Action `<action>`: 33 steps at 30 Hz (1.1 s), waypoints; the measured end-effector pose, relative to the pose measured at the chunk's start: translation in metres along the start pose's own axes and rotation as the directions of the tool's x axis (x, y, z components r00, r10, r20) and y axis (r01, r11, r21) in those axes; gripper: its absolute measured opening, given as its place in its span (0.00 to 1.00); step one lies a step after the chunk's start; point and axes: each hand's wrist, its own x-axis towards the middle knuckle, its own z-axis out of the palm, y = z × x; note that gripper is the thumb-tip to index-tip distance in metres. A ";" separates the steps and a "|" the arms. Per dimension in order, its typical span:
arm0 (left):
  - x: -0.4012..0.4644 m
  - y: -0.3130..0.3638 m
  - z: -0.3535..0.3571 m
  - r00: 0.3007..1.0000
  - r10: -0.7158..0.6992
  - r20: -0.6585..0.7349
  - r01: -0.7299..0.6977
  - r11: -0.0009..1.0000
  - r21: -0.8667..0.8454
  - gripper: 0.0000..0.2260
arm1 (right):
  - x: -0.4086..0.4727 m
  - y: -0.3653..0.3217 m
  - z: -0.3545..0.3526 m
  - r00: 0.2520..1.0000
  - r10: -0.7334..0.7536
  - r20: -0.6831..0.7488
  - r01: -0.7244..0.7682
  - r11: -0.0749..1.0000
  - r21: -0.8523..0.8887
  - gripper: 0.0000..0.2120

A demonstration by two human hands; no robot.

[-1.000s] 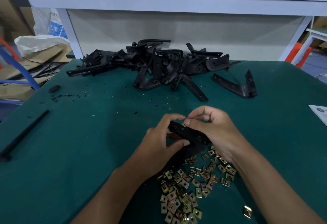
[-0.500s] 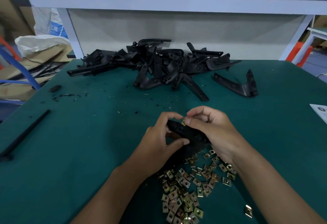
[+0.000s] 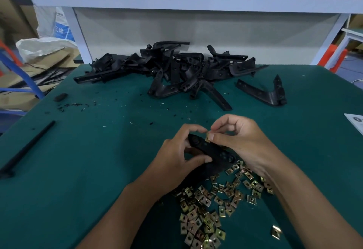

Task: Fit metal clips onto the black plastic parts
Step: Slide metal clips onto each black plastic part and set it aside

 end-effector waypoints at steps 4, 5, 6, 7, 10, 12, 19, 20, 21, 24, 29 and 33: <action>0.000 0.002 -0.001 1.000 -0.008 -0.003 0.008 0.999 -0.034 0.23 | -0.002 -0.001 0.002 1.000 0.029 0.002 -0.029 0.999 -0.021 0.09; 0.000 0.002 -0.002 1.000 -0.012 -0.008 0.011 0.999 -0.049 0.23 | -0.002 0.000 0.004 1.000 0.023 -0.013 -0.024 0.999 -0.024 0.08; 0.000 0.002 -0.002 1.000 -0.014 -0.010 0.014 0.998 -0.062 0.22 | -0.003 0.000 0.005 1.000 0.015 -0.026 -0.015 1.000 -0.020 0.08; 0.000 0.002 -0.002 1.000 -0.019 -0.011 0.018 0.997 -0.074 0.22 | -0.003 0.000 0.007 0.999 0.007 -0.038 -0.008 1.000 -0.012 0.09; 0.001 0.003 -0.003 0.999 -0.030 -0.010 0.029 0.996 -0.087 0.22 | -0.005 -0.002 0.011 0.998 -0.012 -0.054 0.011 1.000 -0.013 0.09; 0.001 0.004 -0.004 0.999 -0.036 -0.006 0.035 0.992 -0.118 0.21 | -0.006 -0.003 0.013 0.998 -0.022 -0.058 0.021 1.000 -0.019 0.10; 0.004 0.009 -0.011 0.989 -0.123 0.085 0.145 0.920 -0.365 0.09 | -0.011 -0.005 0.020 0.991 -0.089 -0.097 0.089 0.996 0.002 0.08; 0.003 0.009 -0.012 0.984 -0.131 0.122 0.170 0.901 -0.398 0.07 | -0.011 -0.005 0.020 0.994 -0.060 -0.090 0.062 0.998 0.018 0.08; 0.002 0.009 -0.014 0.979 -0.130 0.159 0.187 0.886 -0.424 0.06 | -0.010 -0.005 0.019 0.997 -0.018 -0.077 0.021 0.999 0.041 0.07; 0.000 0.008 -0.019 0.972 -0.118 0.204 0.192 0.898 -0.395 0.06 | -0.009 -0.005 0.016 0.995 0.102 -0.004 -0.101 0.989 0.106 0.08; 0.000 0.007 -0.024 0.962 -0.108 0.252 0.176 0.948 -0.265 0.09 | -0.008 -0.006 0.011 0.986 0.152 0.068 -0.156 0.986 0.062 0.06; 0.000 0.006 -0.025 0.974 -0.095 0.203 0.125 0.983 -0.137 0.09 | -0.010 -0.002 0.017 0.994 0.106 -0.006 -0.106 0.994 -0.029 0.05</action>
